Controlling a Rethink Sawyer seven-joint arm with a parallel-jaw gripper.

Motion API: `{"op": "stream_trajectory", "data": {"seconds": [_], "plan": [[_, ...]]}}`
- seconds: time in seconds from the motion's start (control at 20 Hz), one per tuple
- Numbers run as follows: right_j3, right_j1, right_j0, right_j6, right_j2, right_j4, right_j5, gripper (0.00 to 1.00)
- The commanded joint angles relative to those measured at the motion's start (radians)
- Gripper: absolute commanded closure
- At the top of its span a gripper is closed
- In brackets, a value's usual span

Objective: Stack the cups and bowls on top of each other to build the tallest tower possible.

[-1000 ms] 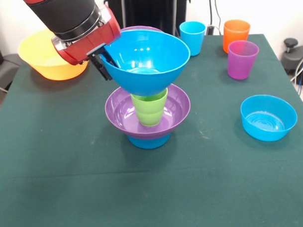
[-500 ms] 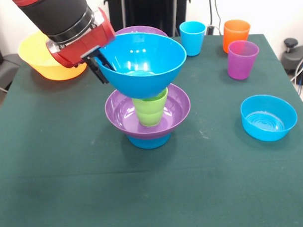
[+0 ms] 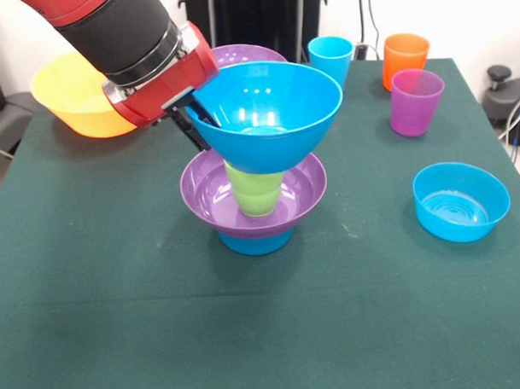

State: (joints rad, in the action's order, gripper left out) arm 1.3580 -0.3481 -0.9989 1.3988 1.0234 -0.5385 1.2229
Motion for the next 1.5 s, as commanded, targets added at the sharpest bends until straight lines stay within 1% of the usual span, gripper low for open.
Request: {"op": "stream_trajectory", "data": {"seconds": [0.05, 0.35, 0.6, 1.05, 1.5], "plan": [[0.016, 0.018, 0.015, -0.285, 0.012, -0.01, -0.028, 1.0], [0.004, 0.001, 0.023, -0.293, -0.004, -0.031, 0.005, 1.0], [-0.004, -0.02, 0.02, -0.335, -0.024, -0.054, 0.062, 1.0], [0.001, -0.019, 0.013, -0.357, -0.037, -0.073, 0.074, 1.0], [0.027, -0.016, 0.004, -0.355, -0.049, -0.093, 0.062, 1.0]]}}
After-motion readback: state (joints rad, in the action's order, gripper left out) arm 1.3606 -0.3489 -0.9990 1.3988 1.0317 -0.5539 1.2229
